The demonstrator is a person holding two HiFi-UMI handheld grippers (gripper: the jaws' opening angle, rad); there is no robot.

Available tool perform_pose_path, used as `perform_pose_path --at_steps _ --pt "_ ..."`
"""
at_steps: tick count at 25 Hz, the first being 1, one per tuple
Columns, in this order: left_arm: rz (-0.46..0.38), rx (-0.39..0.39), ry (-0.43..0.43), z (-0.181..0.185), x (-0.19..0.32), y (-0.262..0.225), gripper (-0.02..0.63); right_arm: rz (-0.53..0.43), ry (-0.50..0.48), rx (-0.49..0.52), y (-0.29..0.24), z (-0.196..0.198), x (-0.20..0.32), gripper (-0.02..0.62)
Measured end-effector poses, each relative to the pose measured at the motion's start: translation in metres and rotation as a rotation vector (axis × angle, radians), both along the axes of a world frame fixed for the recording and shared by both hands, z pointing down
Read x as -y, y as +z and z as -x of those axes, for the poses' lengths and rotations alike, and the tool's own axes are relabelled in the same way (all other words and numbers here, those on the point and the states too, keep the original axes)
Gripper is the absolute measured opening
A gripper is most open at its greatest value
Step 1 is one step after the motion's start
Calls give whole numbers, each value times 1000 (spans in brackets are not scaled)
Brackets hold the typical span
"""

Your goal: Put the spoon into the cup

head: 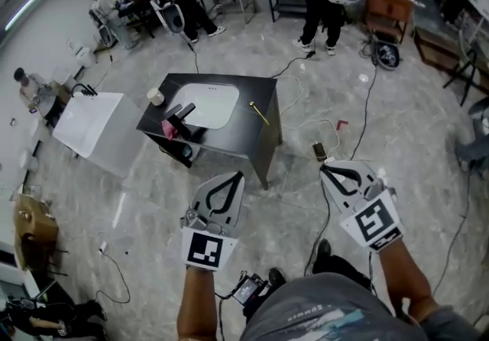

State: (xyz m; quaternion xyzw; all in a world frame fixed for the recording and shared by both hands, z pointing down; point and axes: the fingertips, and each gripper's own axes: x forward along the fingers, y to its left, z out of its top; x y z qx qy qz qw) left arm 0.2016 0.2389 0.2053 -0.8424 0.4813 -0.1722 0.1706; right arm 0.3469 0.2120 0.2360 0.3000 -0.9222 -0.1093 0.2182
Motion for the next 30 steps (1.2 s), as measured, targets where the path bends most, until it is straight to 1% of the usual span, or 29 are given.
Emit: perform_pose_path --at_steps 6,9,13,17,20,22,25,27,30 --pt "9 -24 -87 -40 42 1 2 4 -68 27 2 -33 49 31" --pt "14 -12 -124 -48 55 3 2 6 -110 31 4 -41 65 31" --pt "14 -5 -167 -52 70 -3 2 21 -138 28 9 -51 83 32" --pt "-9 23 -170 -58 80 -9 2 35 -165 43 14 -45 89 32" --pt "-23 39 -167 -58 88 -9 2 11 -184 45 12 -40 92 32" --pt "-31 44 -158 -56 91 -9 2 -2 -175 51 11 -38 98 32" --pt "-32 56 -138 -50 98 -6 2 4 -151 51 16 -33 109 32" --pt "-27 66 -121 -41 105 -2 2 9 -140 44 20 -24 114 32" --pt "-25 60 -110 -21 115 3 2 15 -120 42 23 -8 121 32"
